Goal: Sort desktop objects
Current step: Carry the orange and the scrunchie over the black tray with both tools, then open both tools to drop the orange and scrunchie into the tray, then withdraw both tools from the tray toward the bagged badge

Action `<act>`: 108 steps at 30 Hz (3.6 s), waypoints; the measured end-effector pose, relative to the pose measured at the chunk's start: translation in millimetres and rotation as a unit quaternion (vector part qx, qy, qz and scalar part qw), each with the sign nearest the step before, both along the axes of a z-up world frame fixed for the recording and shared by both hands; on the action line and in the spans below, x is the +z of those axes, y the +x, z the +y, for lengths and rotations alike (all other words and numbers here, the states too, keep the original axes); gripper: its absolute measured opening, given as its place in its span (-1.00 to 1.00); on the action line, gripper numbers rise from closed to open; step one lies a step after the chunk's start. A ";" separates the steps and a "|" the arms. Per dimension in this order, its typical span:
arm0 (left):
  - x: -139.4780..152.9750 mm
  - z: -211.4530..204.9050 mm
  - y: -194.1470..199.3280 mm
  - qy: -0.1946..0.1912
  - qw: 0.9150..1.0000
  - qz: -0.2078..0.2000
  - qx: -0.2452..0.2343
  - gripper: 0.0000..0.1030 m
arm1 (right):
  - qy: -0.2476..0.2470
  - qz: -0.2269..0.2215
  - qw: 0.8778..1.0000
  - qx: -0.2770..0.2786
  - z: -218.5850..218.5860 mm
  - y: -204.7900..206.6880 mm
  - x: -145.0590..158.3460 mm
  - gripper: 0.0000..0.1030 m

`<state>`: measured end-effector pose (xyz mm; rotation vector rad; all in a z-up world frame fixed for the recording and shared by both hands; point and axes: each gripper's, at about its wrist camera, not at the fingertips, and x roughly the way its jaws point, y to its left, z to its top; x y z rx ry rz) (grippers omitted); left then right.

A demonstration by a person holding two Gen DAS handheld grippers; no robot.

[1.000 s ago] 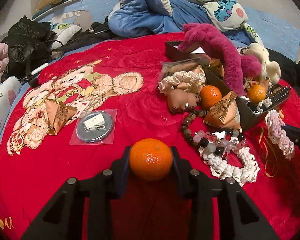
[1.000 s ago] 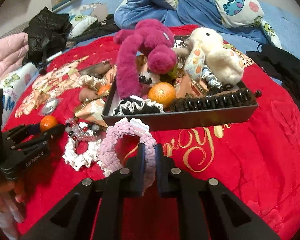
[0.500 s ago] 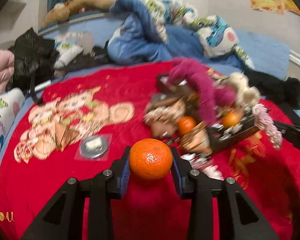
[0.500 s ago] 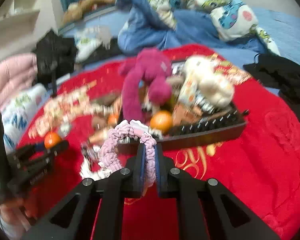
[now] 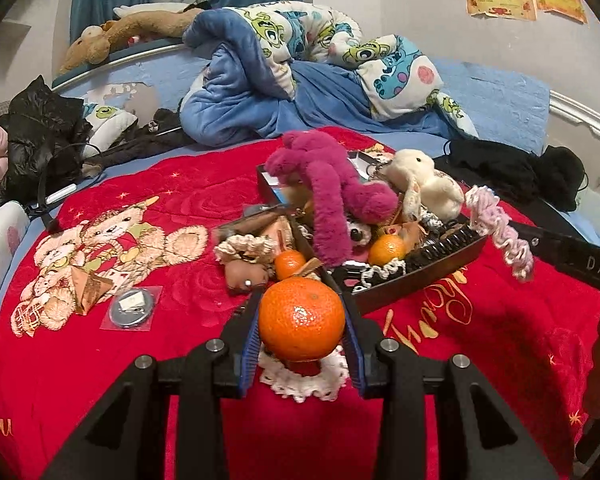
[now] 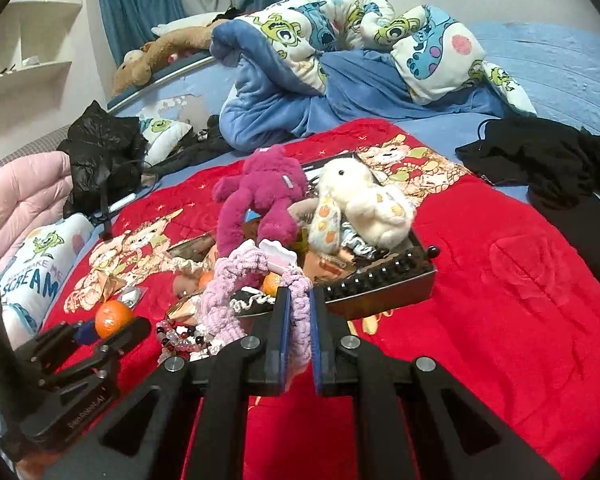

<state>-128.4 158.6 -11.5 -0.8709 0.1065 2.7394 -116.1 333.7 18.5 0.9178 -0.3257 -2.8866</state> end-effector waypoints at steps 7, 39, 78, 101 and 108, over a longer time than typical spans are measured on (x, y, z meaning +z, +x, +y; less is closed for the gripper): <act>4.2 24.5 -5.8 -0.009 1.000 0.000 -0.016 -0.27 | -0.023 0.003 1.000 -0.019 26.5 0.5 -2.0 -0.82; -27.4 60.6 -110.7 0.003 1.000 -0.019 -0.006 -0.27 | -0.020 -0.055 0.998 -0.015 4.8 -101.8 -42.6 -0.82; -17.0 55.4 -100.5 0.021 1.000 0.004 -0.001 1.00 | -0.048 -0.020 0.999 0.001 4.7 -86.1 -19.9 0.92; 19.2 -20.2 -90.1 0.016 0.998 0.017 0.062 1.00 | -0.020 0.024 0.999 0.011 -22.2 -71.3 9.6 0.98; 46.0 -79.5 -66.7 -0.011 0.995 0.024 0.097 1.00 | -0.032 0.054 0.997 0.052 -58.1 -63.6 23.5 1.00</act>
